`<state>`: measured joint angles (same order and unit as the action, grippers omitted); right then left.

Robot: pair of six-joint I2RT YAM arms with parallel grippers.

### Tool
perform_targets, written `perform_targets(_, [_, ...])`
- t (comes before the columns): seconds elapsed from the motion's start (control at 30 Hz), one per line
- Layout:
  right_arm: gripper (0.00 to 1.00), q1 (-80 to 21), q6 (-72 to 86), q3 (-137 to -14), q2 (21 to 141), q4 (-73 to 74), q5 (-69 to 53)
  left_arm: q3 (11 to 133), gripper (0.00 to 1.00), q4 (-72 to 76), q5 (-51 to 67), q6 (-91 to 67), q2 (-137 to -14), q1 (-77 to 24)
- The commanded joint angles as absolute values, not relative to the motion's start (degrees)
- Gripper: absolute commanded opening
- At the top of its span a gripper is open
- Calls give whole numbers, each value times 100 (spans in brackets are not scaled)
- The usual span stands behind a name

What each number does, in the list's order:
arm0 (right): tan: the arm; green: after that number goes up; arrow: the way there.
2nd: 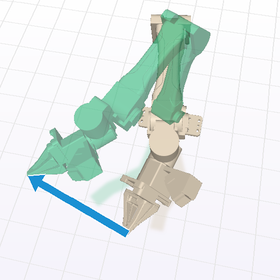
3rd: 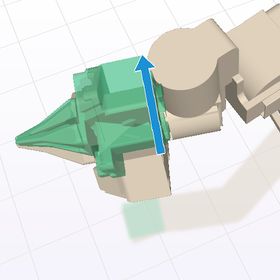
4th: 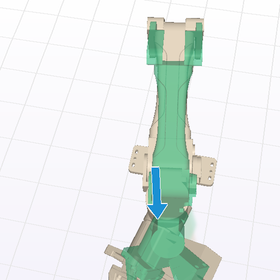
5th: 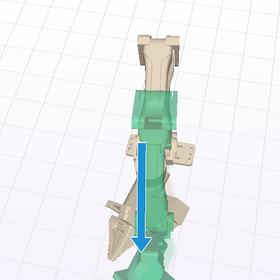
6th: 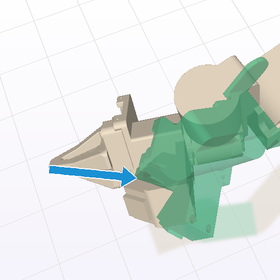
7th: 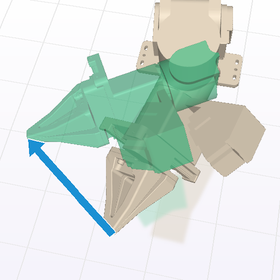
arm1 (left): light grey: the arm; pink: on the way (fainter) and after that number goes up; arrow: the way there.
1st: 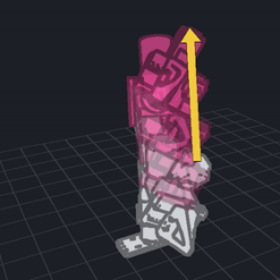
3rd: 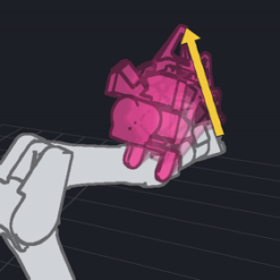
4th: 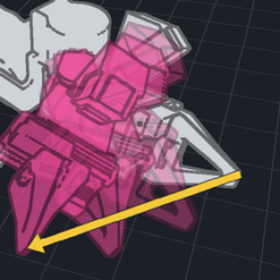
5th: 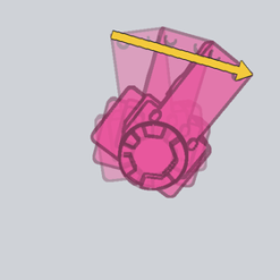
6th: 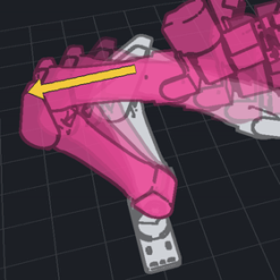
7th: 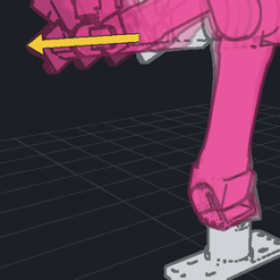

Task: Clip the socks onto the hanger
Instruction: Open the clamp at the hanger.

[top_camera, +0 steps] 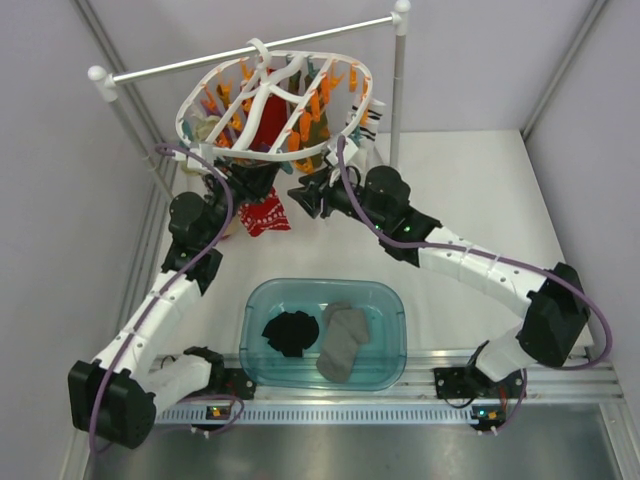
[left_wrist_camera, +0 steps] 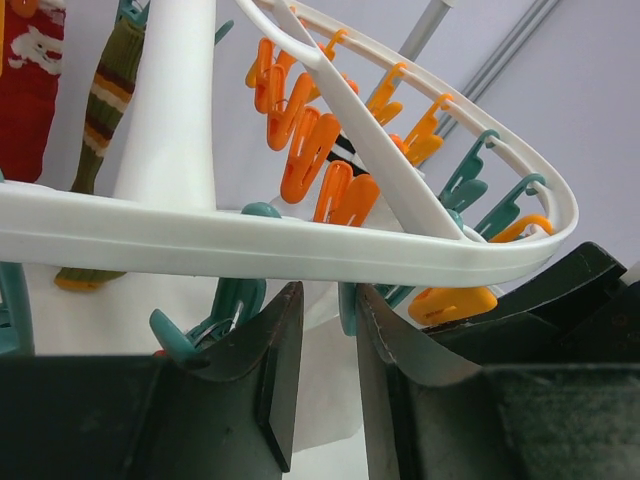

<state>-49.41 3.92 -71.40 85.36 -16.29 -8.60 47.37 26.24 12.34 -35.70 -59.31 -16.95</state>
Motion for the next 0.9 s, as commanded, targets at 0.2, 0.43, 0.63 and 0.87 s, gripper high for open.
perform_targets(0.2, [41,-5063,150,-7541,8727,-2390,-492,5063,30,3032,1213,-3929,-5924,-1740])
perform_targets(0.43, [42,-5054,62,-7559,8754,-2496,-527,5063,29,3076,1143,-3964,-5950,-1758])
perform_targets(0.63, [45,-5054,-211,-7559,8815,-2584,-615,5150,16,2954,1248,-3973,-5942,-1749])
perform_targets(0.87, [47,-5054,-395,-7559,8859,-2768,-791,5221,0,2426,1231,-3955,-5722,-1749])
